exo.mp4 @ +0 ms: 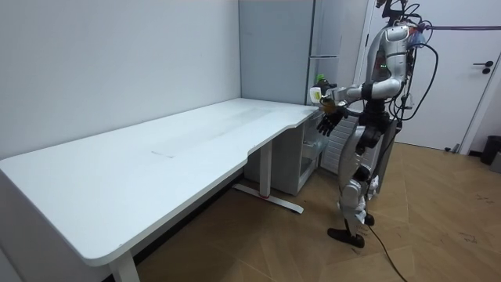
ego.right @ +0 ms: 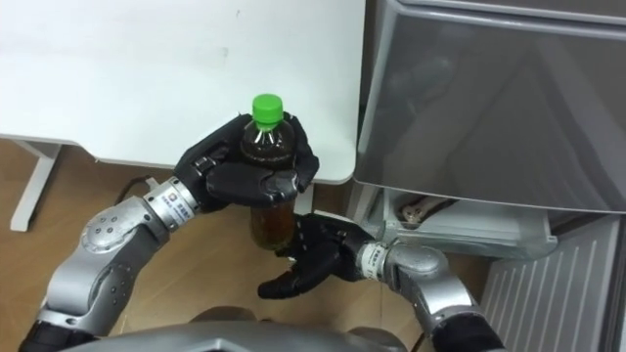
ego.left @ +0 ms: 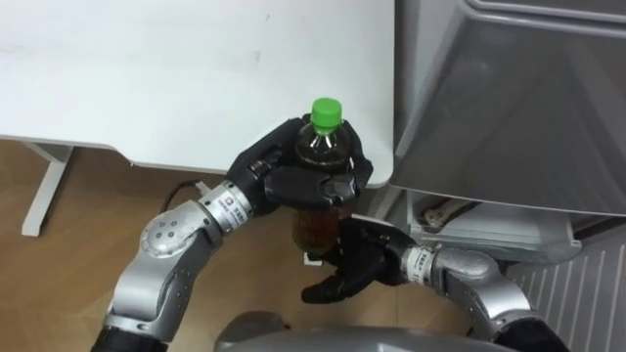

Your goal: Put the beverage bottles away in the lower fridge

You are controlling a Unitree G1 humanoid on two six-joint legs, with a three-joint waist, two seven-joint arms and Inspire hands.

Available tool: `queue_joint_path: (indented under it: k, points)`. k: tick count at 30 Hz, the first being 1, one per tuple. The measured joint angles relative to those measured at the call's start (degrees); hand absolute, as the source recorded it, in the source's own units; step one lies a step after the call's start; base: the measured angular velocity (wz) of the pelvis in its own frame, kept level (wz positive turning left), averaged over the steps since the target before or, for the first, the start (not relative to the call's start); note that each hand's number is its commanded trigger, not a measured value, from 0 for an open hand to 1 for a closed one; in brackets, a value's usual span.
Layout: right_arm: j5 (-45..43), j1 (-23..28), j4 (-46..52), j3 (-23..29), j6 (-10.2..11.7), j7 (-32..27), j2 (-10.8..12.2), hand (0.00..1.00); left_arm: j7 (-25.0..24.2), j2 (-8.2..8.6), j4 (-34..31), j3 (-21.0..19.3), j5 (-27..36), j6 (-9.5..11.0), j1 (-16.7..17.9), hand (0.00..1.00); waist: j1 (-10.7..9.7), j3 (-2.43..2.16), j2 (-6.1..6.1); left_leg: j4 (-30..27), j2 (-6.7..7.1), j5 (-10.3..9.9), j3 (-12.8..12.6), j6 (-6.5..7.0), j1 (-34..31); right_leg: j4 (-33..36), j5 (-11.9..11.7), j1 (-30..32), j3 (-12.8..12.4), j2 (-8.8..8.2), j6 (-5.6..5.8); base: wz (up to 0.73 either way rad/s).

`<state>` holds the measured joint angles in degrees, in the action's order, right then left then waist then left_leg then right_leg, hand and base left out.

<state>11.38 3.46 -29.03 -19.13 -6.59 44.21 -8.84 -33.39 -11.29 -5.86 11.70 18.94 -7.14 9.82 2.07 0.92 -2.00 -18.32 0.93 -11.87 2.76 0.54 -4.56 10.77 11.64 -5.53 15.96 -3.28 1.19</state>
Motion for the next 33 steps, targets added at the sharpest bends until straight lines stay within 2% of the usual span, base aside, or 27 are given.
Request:
queue_joint_path:
  k: [7,15,22,28,29,30,31,32,33]
  points:
    - [5.1,0.0,0.4,-1.1,-0.5,2.8,0.4,0.0,0.3,-0.13,0.6,1.6,-0.8,0.0,0.0,1.0,-0.2,-0.1,-0.34,-0.6,0.0,-0.1,-0.1,0.15,-0.2,0.0,0.0,0.0,0.0,-0.03,0.0,0.0]
    - [10.9,0.0,0.4,-1.4,-1.0,3.1,-0.3,0.0,0.6,-0.27,0.8,4.3,-1.0,0.0,0.0,1.0,-0.3,-0.07,-0.27,-0.3,-0.06,-0.1,-0.2,0.13,-0.3,0.1,0.0,0.1,-0.3,0.03,-0.01,0.0]
    - [12.7,0.0,0.5,-2.2,-1.8,2.7,-0.9,0.0,0.6,-0.42,2.0,5.7,-1.1,0.0,0.0,1.0,-0.3,-0.11,0.14,-0.6,-0.16,-0.1,-0.4,0.15,-1.3,1.0,0.0,1.7,-0.4,-0.05,-0.01,-0.02]
    - [15.3,0.0,0.5,-2.2,-1.9,2.2,-0.9,0.0,0.6,-0.49,2.0,6.5,-1.1,0.0,0.0,1.0,-0.2,-0.32,0.74,-0.5,-0.18,-0.1,-0.4,0.15,-1.2,1.1,0.0,1.8,-0.4,-0.06,-0.02,0.0]
    - [15.4,0.0,0.5,-2.2,-1.9,2.1,-0.9,0.06,0.6,-0.49,2.0,6.5,-1.1,0.0,0.0,1.0,-0.3,-0.43,0.96,-0.4,-0.18,-0.1,-0.5,0.15,-1.1,1.1,0.0,1.8,-0.4,-0.07,-0.02,0.0]
    - [15.5,0.0,0.6,-2.2,-1.9,2.1,-0.9,0.31,0.6,-0.49,2.0,6.5,-1.1,0.0,0.0,1.0,-0.3,-0.53,1.15,-0.3,-0.19,-0.1,-0.6,0.15,-1.0,1.1,0.0,1.7,-0.4,-0.08,-0.02,-0.03]
    - [15.5,0.0,0.6,-2.2,-1.9,2.1,-0.9,0.79,0.6,-0.49,2.0,6.5,-1.1,0.0,0.0,1.0,-0.3,-0.56,1.21,-0.3,-0.2,-0.1,-0.6,0.14,-0.9,1.1,0.0,1.7,-0.4,-0.1,-0.02,0.0]
    - [15.6,0.0,0.6,-2.2,-1.9,2.0,-0.9,1.0,0.6,-0.49,2.0,6.5,-1.1,0.0,0.0,1.0,-0.2,-0.64,1.32,-0.1,-0.2,-0.1,-0.7,0.14,-0.8,1.1,0.0,1.7,-0.4,-0.12,-0.02,0.0]
    - [15.8,0.0,0.7,-2.2,-1.9,1.9,-0.9,1.0,0.6,-0.49,2.0,6.5,-1.1,0.0,0.0,1.0,-0.2,-0.67,1.38,-0.1,-0.22,-0.1,-0.7,0.13,-0.8,1.1,0.0,1.7,-0.4,-0.12,-0.02,0.0]
